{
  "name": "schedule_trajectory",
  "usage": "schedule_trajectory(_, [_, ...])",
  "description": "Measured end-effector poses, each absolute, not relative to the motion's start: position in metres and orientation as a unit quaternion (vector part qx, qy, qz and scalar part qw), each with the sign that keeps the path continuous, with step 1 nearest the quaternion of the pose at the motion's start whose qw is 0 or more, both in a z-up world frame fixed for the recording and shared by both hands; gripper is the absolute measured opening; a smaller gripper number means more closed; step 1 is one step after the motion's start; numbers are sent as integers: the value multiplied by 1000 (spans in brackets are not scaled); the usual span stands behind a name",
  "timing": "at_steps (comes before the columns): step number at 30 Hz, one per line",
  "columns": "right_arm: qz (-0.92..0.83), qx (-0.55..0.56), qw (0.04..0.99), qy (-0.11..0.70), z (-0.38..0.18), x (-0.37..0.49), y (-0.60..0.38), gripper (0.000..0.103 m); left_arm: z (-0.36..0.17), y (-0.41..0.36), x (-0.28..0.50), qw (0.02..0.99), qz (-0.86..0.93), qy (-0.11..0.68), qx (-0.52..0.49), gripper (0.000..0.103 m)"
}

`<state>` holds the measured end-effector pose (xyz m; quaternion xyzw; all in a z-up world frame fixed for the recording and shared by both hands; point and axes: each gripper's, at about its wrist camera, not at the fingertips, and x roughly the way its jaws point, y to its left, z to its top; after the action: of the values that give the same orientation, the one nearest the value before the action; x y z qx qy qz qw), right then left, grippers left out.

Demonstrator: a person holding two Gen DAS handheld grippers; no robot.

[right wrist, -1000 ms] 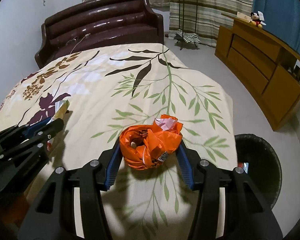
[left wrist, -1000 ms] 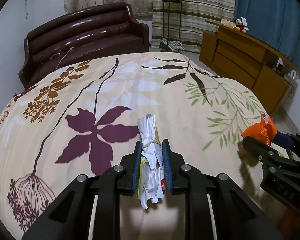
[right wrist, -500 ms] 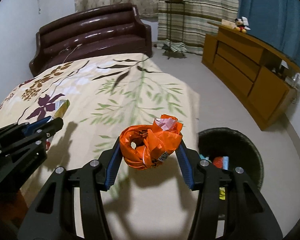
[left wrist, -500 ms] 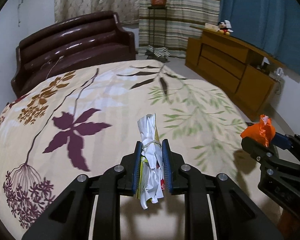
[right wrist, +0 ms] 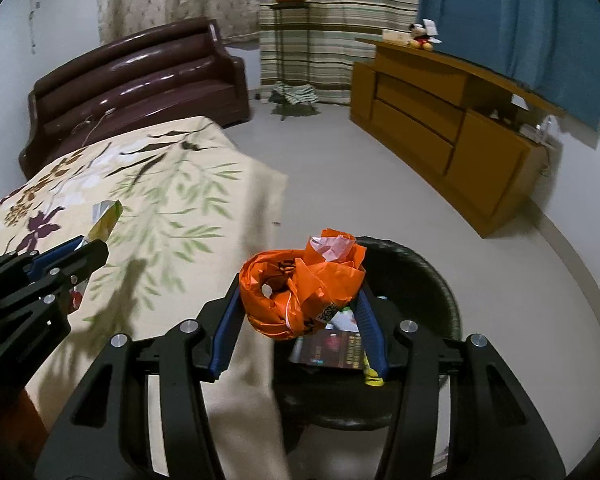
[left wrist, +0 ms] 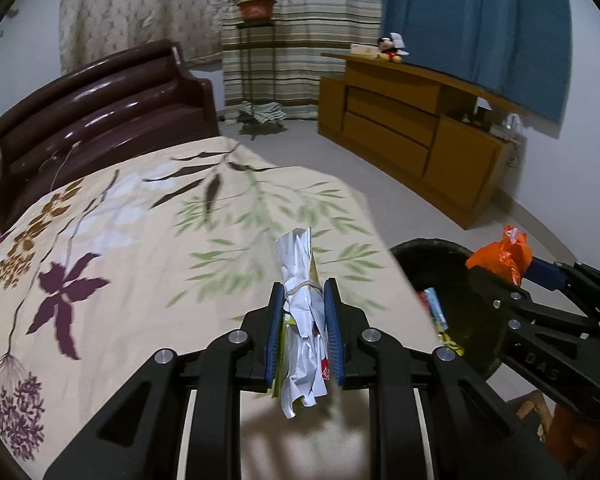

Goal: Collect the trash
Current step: 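Carry the foil wrapper and orange bag over the bin and open both grippers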

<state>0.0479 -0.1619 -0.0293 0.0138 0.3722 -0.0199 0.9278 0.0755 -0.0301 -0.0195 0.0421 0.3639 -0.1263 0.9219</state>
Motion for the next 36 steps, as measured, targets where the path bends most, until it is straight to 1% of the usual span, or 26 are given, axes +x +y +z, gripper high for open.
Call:
schedule_trajectory(10, [-55, 28, 927, 370, -37, 49, -206, 51, -21, -88, 80, 918, -165, 355, 68, 21])
schedule_trajectory(17, [-66, 36, 926, 371, -44, 52, -229, 51, -28, -115, 90, 913, -174, 361, 77, 21])
schedule_trajectory(36, [-81, 54, 923, 371, -56, 65, -253, 51, -39, -149, 110, 909, -166, 372, 92, 22])
